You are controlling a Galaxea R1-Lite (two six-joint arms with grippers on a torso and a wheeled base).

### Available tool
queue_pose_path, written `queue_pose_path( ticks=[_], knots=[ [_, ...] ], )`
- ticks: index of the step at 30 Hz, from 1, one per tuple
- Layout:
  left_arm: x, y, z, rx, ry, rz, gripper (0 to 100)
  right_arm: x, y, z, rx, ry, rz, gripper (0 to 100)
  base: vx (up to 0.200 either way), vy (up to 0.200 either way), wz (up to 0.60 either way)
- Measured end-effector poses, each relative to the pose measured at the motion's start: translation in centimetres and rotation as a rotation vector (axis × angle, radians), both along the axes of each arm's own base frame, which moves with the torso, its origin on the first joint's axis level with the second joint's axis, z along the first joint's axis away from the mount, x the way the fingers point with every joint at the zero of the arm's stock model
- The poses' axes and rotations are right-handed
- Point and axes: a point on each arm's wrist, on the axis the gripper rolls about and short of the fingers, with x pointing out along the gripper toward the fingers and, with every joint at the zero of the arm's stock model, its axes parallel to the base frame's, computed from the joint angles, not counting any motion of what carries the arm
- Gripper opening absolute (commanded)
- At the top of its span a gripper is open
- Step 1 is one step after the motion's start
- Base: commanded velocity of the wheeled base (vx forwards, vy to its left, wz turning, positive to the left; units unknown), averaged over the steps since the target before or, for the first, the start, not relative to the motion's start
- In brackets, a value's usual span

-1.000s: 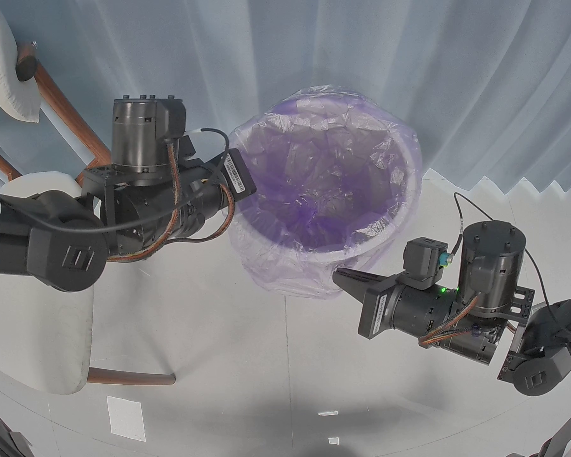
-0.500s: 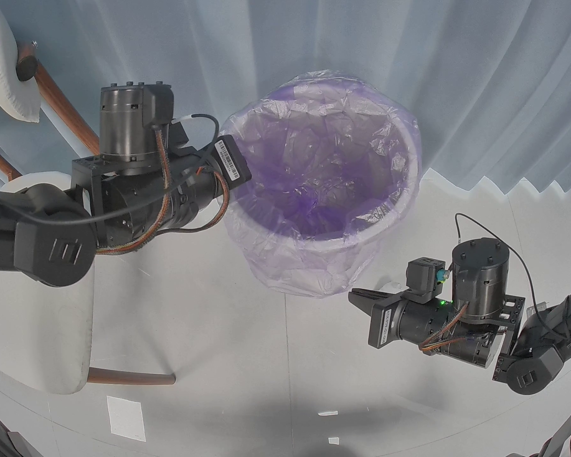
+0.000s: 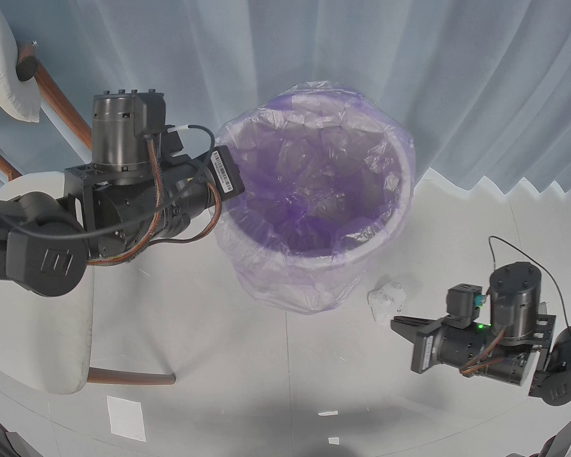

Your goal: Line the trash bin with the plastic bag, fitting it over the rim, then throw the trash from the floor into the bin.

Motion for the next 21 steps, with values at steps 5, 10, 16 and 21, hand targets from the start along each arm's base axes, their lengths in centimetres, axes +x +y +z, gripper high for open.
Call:
queue_pose_path(
  ticks=[5,10,16,21],
  knots=[
    [-0.5,0.1,-1.0,0.096,-0.004,-0.024,0,-1.9,-3.1,0.3,-0.012,0.015,-0.058,0,0.000,0.000,0.00],
    [-1.5,-0.5,-2.3,0.175,-0.026,-0.077,0,-2.5,-4.3,1.4,0.022,-0.025,-0.088,100,0.000,0.000,0.00],
    [-2.7,-1.1,-3.6,0.213,-0.028,-0.125,0,-1.3,-3.8,3.6,0.075,-0.093,-0.104,100,0.000,0.000,0.00],
    [-3.1,-1.1,-4.0,0.235,-0.028,-0.129,0,0.3,-2.9,5.0,0.091,-0.138,-0.133,100,0.000,0.000,0.00]
  ],
)
